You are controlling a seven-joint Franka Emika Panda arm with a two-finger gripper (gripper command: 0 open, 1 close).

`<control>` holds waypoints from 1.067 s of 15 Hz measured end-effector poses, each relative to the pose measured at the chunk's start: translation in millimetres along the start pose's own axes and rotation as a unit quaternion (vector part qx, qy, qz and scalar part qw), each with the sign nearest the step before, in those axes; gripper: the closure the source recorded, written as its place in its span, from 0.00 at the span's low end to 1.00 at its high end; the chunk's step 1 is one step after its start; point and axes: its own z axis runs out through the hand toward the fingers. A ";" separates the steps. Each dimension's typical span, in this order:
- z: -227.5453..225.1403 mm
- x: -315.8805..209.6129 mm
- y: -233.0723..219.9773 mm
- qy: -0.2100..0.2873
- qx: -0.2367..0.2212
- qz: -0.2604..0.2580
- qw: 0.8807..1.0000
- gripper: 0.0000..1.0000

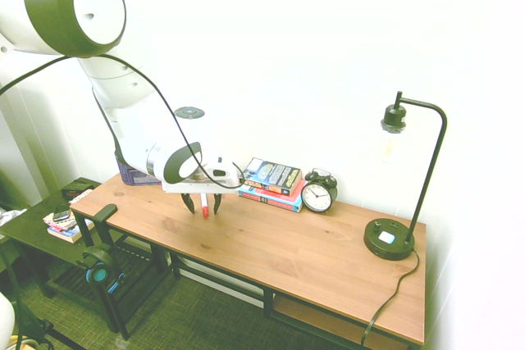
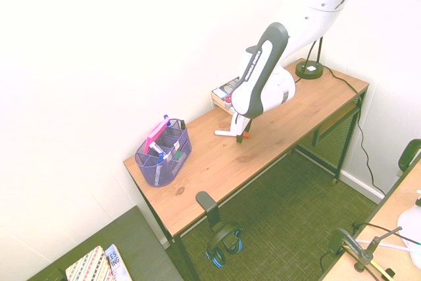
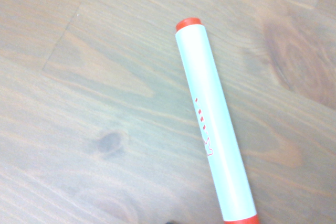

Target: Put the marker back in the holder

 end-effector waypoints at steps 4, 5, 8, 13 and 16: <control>0.5 1.7 0.4 0.002 0.001 0.002 1.000 1.00; 0.6 2.3 0.0 0.003 0.001 0.002 1.000 1.00; 1.2 1.5 -3.1 0.001 0.002 -0.001 1.000 1.00; -0.6 3.7 -8.0 -0.003 0.004 -0.001 1.000 1.00; -25.4 9.5 -27.0 -0.007 0.021 0.003 1.000 1.00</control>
